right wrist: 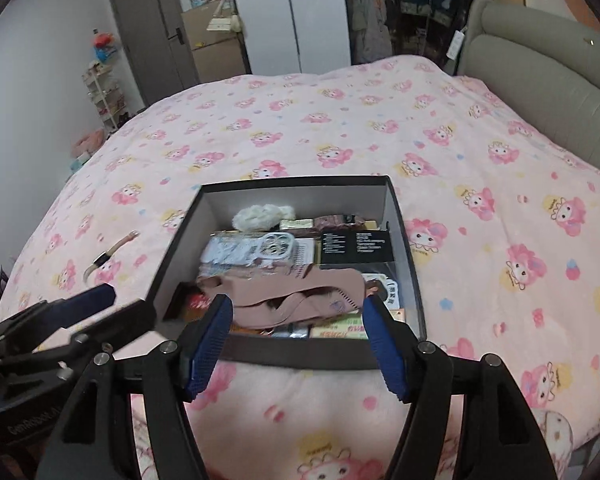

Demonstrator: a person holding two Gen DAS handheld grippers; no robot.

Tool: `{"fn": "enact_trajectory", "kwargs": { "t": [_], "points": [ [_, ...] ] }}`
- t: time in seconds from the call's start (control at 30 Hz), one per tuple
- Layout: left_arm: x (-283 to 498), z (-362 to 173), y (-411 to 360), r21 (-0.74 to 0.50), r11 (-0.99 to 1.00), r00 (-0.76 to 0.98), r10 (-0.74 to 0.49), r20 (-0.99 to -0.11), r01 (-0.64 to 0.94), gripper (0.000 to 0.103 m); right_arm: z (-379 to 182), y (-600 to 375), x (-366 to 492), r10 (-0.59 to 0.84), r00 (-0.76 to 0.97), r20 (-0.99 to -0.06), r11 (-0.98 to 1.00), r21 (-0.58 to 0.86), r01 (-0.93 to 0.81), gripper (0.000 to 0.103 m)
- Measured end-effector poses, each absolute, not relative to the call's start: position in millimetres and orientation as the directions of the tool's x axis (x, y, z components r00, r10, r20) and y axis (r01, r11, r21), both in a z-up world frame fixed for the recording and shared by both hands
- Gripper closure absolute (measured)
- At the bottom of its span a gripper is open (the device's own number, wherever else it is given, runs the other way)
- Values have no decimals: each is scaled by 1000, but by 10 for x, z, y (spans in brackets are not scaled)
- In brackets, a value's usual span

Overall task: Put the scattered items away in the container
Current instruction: 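Move both grippers away from the box toward the white smartwatch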

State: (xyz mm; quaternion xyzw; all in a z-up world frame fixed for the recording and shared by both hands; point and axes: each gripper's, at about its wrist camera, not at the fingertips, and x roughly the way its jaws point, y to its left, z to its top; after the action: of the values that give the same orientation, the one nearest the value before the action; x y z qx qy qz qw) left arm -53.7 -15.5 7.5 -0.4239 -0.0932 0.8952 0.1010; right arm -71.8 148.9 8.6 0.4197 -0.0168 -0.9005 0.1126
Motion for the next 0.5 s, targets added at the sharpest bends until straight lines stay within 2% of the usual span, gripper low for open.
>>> {"fn": "enact_trajectory", "kwargs": {
  "t": [0.27, 0.5],
  "points": [
    [-168, 194, -532, -229, -972, -656, 203, -727, -47, 40, 204, 1061, -485, -232, -628, -742, -965, 95, 244, 38],
    [51, 230, -1138, -222, -973, -677, 120, -726, 66, 40, 277, 419, -406, -275, -618, -737, -937, 61, 344, 38]
  ]
}}
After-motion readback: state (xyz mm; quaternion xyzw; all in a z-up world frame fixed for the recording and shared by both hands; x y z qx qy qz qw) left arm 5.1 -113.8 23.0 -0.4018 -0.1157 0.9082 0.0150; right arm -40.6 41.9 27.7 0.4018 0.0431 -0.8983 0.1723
